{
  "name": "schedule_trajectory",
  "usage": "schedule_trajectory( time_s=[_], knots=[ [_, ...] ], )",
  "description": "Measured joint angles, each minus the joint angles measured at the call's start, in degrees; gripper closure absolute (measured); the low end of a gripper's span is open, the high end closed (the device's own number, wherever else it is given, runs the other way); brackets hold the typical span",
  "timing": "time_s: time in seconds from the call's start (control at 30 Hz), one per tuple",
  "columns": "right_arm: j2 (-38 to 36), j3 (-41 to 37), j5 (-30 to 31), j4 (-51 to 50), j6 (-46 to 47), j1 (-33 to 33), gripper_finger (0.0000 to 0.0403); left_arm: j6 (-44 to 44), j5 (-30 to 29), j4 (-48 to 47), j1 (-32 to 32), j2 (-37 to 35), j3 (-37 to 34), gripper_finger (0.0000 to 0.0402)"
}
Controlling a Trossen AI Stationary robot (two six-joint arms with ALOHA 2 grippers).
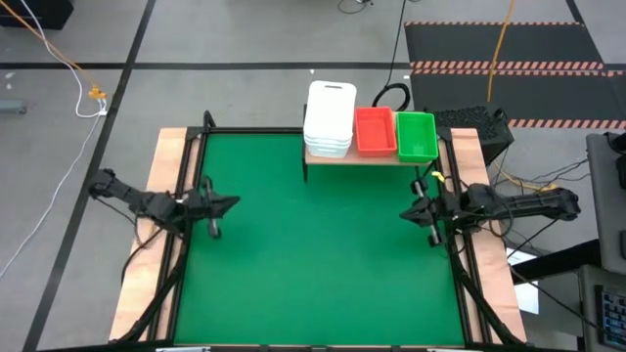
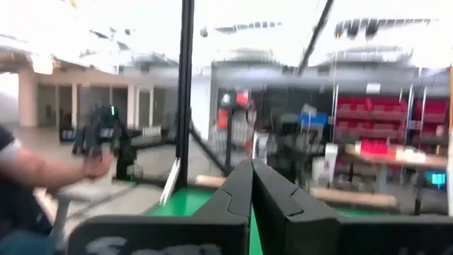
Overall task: Stack baskets on shelf by color
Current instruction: Return to Home Position
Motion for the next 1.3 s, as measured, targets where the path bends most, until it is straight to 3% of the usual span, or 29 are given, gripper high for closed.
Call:
schedule_trajectory(
  time_s=[0.1, 0.27, 0.47, 0.6, 0.9, 1.3],
  knots=[
    [0.1, 0.0, -0.2, 3.9, 0.0, 0.0, 0.0403, 2.1, 10.6, -1.3, 3.9, 0.4, 0.0, 0.0398],
    [0.3, -0.1, -0.2, 2.7, -1.2, 0.0, 0.0403, 1.8, 22.6, -4.9, 11.0, 0.3, 0.0, 0.0398],
    [1.3, -0.1, 2.6, -9.7, -3.0, 0.0, 0.0403, 3.2, 26.7, -5.6, 19.5, 0.3, 0.1, 0.0394],
    [2.0, -0.1, 2.8, -10.9, -3.6, 0.1, 0.0403, 1.0, 31.8, -6.5, 22.8, 0.4, 0.1, 0.0398],
    [2.0, -0.2, 2.9, -8.6, -4.7, 0.1, 0.0403, 0.9, 31.8, -6.3, 23.5, 0.4, 0.1, 0.0363],
    [2.0, -0.2, 2.9, -8.6, -4.4, 0.1, 0.0403, 0.9, 31.6, -4.8, 23.5, 0.4, 0.0, 0.0360]
  ],
)
